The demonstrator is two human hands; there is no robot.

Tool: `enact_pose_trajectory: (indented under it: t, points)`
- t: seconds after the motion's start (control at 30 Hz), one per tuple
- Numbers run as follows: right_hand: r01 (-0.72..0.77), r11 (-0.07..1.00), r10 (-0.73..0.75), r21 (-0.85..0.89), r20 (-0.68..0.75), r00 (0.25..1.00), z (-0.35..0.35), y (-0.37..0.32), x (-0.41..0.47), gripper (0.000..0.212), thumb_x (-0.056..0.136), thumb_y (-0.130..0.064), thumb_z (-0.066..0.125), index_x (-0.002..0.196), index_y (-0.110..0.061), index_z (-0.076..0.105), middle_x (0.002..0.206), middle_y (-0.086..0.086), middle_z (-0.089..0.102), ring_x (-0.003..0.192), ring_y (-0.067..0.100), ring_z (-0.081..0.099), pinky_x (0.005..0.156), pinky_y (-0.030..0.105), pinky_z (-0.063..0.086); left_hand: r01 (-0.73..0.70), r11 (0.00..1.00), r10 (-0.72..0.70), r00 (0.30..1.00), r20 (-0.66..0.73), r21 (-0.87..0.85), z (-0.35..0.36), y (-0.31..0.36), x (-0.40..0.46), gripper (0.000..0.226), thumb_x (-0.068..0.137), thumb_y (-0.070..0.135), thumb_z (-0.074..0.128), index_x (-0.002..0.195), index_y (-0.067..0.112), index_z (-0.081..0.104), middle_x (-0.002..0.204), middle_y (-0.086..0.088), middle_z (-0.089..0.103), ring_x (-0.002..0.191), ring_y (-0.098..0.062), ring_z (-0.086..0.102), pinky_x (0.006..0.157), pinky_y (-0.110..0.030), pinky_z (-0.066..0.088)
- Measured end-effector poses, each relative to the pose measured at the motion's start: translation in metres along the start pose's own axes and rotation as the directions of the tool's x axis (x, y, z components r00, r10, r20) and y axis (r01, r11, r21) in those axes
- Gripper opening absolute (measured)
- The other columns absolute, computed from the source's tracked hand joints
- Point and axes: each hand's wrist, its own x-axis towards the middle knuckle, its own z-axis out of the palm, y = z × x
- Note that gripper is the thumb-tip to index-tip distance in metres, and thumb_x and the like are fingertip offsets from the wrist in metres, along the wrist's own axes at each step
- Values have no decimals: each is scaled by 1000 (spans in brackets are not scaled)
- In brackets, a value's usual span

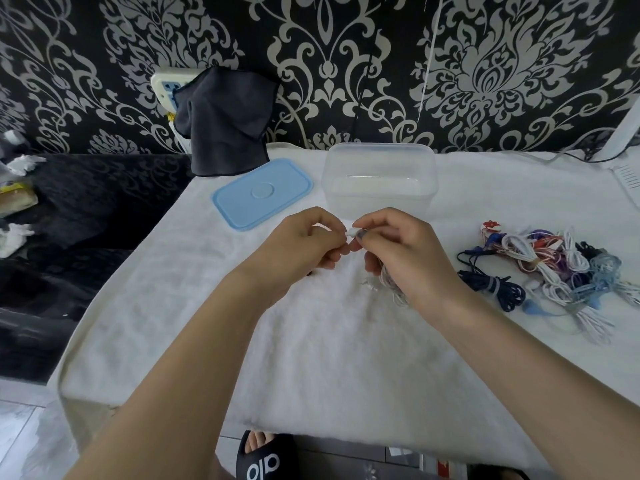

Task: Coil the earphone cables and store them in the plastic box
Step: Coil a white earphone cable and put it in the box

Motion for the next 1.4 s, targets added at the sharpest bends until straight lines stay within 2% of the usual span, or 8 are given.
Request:
enact_pose_trajectory:
  t: [0.13, 0.4, 0.7, 0.87, 1.0, 1.1, 1.3, 1.4]
  points:
    - [-3, 1000, 3, 9, -7, 1000, -1, 0, 0, 9, 96, -8, 60, 100, -6, 67, 77, 2, 74, 54, 12, 54, 40, 12, 35, -28, 999, 28, 999, -15, 32, 1, 3, -2, 3, 95, 15, 64, 95, 13, 67, 84, -3, 77, 71, -17, 52, 72, -37, 44]
    - [2, 1000, -2, -1, -33, 999, -2, 0, 1, 7, 94, -11, 64, 97, -9, 69, 78, 3, 74, 55, 12, 56, 45, 17, 41, -81, 995, 82, 997, -5, 61, 2, 5, -6, 16, 96, 16, 61, 98, 12, 77, 95, -3, 78, 81, -12, 65, 96, -57, 53]
    - [32, 997, -34, -63, -27, 999, -4, 4, 3, 9, 94, -9, 62, 96, -11, 70, 79, 3, 74, 56, 12, 57, 52, 19, 45, -106, 989, 109, 994, -22, 104, 0, 4, -6, 18, 94, 12, 61, 98, 21, 76, 85, 6, 76, 73, -10, 58, 74, -34, 50]
    - [-3, 1000, 3, 14, -33, 999, -5, 3, 3, 8, 94, -9, 64, 96, -8, 71, 79, 6, 74, 56, 13, 55, 51, 22, 42, -141, 983, 145, 989, -28, 118, -1, 7, -9, 18, 93, 14, 65, 100, 26, 75, 88, 5, 77, 69, -10, 53, 65, -27, 46]
    - [-86, 987, 85, 136, 9, 996, -8, 2, 7, 8, 91, -9, 67, 94, -8, 75, 79, 8, 72, 57, 14, 53, 62, 35, 47, -193, 973, 196, 981, -13, 127, 0, 9, -11, 14, 95, 17, 66, 102, 25, 75, 90, 8, 79, 73, -15, 58, 67, -37, 43]
    - [-144, 968, 137, 205, 48, 989, -11, 1, 9, 10, 91, -8, 66, 95, -6, 75, 78, 7, 71, 56, 15, 51, 57, 29, 43, -231, 961, 237, 971, -25, 155, -1, 9, -12, 14, 97, 17, 65, 104, 25, 74, 90, 10, 79, 90, -31, 68, 69, -42, 47]
    - [-201, 931, 184, 305, 84, 979, -14, -4, 9, 2, 90, -7, 67, 92, -7, 67, 77, 8, 70, 54, 15, 49, 51, 24, 39, -274, 951, 279, 960, -21, 141, -1, 11, -15, 15, 97, 14, 66, 106, 22, 74, 96, 7, 80, 102, -21, 72, 88, -68, 51]
    - [-191, 935, 171, 300, 91, 981, -15, -4, 10, 1, 90, -8, 68, 90, -8, 68, 78, 9, 71, 55, 14, 49, 56, 27, 39, -302, 942, 308, 951, -20, 147, -2, 10, -13, 15, 97, 13, 66, 105, 21, 75, 97, 5, 80, 101, -19, 73, 89, -67, 53]
